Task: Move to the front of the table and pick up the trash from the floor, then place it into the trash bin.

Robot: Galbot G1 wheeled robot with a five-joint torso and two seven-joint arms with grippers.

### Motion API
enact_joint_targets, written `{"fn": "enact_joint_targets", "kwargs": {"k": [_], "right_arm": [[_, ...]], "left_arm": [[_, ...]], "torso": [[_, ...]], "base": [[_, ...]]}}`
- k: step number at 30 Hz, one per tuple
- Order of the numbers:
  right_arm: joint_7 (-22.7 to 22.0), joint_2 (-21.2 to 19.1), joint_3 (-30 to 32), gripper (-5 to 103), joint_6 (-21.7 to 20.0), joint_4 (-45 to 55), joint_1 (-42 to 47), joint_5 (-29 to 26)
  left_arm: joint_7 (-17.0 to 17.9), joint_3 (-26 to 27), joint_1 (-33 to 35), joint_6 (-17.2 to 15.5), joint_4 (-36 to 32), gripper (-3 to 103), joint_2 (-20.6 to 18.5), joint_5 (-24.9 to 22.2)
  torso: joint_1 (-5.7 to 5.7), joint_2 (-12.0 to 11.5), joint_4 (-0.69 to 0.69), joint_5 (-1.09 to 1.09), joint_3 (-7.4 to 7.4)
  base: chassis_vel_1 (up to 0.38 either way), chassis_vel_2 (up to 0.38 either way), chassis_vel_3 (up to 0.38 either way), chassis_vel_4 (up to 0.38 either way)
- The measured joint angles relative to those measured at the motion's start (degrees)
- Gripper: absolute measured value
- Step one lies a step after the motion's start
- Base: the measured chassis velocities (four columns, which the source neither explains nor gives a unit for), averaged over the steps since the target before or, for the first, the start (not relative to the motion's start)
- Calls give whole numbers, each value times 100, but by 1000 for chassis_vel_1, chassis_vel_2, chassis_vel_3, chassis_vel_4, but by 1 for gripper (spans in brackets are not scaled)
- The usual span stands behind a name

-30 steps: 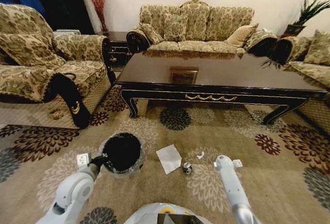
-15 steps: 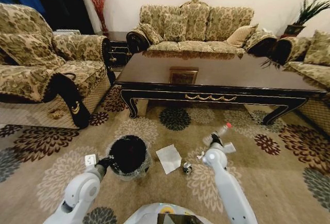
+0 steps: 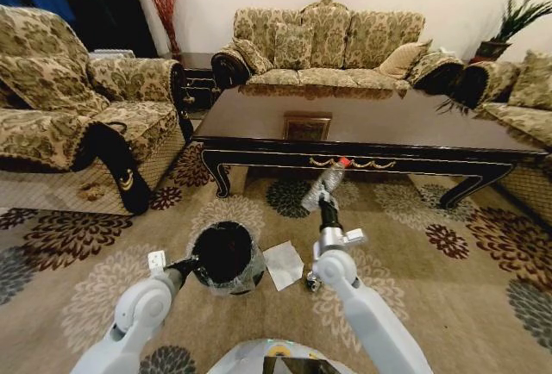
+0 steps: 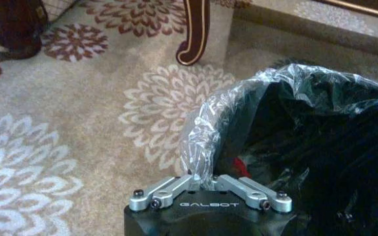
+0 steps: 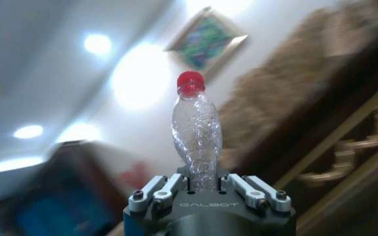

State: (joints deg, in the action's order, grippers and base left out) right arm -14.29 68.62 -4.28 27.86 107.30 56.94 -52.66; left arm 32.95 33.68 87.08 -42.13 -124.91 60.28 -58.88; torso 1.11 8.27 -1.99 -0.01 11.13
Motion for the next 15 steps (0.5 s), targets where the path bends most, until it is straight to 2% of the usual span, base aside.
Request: {"fn": "enact_joint_targets", "kwargs": {"k": [3,7,10,15], "right_arm": [[338,-67,-585,22,190,-25,-187,250],[377,-103,-1161,22,206,75,-310,478],[504,-79,-1707,22,325,5,-522,1126],[588,26,-2034,22,404,-144,-753,1349]], "left_arm": [[100,-124,-183,0,98,1,-134,-240],[265,-202,-348,0,129,1,-246,-539],[362,-285,-510,0,178,1,-368,-761],[424,-380,-631,0,263,1,-449,-875]], "torso": [[0,0,0,-1,0],[0,0,0,0,0],[0,0,0,0,0],[0,-1,0,0,0]], "base": [[0,0,0,0],[0,0,0,0],[0,0,0,0],[0,0,0,0]]}}
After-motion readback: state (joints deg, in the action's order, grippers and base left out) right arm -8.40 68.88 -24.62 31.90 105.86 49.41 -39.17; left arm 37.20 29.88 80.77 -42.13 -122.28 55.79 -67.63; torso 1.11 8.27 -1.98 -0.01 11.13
